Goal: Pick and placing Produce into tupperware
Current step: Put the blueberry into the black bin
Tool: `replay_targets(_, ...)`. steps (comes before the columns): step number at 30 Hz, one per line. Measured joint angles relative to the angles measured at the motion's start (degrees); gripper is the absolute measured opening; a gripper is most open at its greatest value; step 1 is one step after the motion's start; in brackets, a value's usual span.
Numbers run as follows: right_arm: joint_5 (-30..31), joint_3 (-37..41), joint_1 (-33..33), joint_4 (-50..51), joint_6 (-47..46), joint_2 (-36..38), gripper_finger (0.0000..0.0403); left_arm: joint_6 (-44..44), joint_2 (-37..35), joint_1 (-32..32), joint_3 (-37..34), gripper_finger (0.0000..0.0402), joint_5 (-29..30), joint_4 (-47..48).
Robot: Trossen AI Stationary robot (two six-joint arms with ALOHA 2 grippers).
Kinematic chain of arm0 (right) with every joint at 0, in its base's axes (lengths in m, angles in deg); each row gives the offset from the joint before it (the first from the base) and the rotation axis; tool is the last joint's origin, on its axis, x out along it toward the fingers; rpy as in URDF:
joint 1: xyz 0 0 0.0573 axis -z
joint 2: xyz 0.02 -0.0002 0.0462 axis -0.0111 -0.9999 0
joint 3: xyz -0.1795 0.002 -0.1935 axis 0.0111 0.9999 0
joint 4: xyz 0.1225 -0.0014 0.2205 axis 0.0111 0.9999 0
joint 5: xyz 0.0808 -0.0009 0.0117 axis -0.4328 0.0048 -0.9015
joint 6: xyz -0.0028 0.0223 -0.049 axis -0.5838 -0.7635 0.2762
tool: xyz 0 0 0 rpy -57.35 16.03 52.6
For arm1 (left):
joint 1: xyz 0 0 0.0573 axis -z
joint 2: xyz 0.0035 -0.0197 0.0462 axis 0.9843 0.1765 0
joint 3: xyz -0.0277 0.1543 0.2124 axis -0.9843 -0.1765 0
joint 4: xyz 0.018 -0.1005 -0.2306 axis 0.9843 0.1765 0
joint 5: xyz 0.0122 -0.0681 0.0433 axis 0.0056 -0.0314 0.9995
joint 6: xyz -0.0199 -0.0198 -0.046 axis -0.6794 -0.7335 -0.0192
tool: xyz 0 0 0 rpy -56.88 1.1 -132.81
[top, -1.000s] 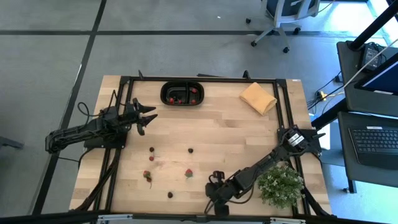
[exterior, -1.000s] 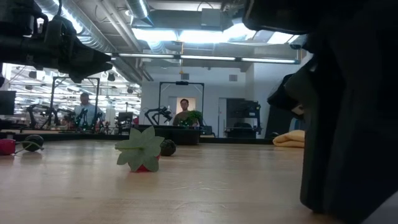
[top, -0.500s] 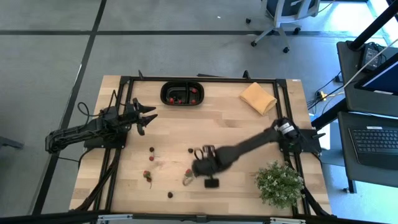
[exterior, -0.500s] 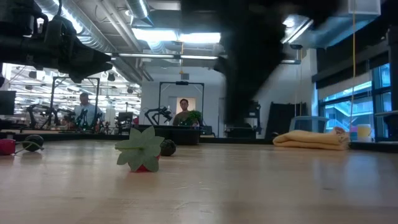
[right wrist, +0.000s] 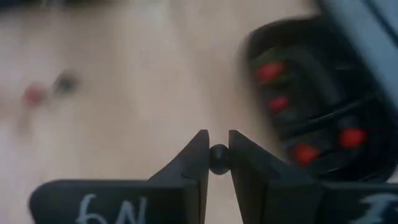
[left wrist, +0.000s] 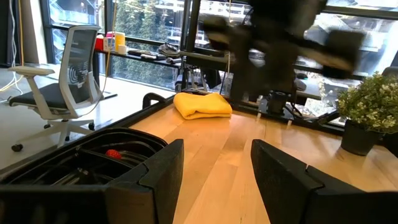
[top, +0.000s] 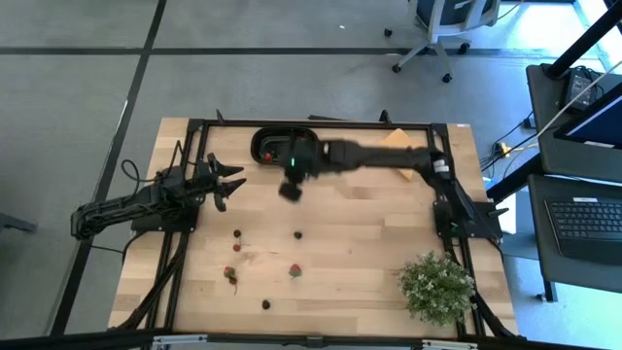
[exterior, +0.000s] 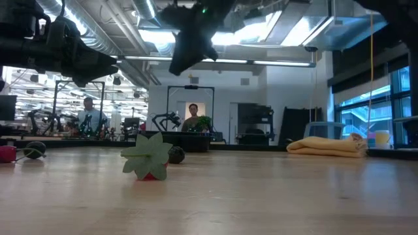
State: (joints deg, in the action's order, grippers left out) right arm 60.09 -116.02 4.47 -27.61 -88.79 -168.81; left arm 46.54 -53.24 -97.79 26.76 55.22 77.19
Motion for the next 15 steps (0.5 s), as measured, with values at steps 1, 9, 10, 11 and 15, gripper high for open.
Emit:
replay_targets(1,0.0,-0.2,1.6,-2.2,-1.2,0.0,0.0059,0.0,0.0,0.0,0.0,0.0182,0.0,0.0)
replay_targets(9,-0.2,2.0,9.4,-19.8,-3.3,-1.2,0.0059,0.0,0.0,0.0,0.0,0.0182,0.0,0.0)
replay_targets(10,-0.2,1.9,9.9,-21.4,-2.6,-2.0,0.0059,0.0,0.0,0.0,0.0,0.0182,0.0,0.0)
replay_targets(11,-0.4,1.9,10.4,-22.3,-2.2,-2.4,0.0059,0.0,0.0,0.0,0.0,0.0182,0.0,0.0)
replay_targets(15,-0.4,2.0,12.4,-21.3,-1.7,-5.1,0.0059,0.0,0.0,0.0,0.0,0.0182,0.1,0.0)
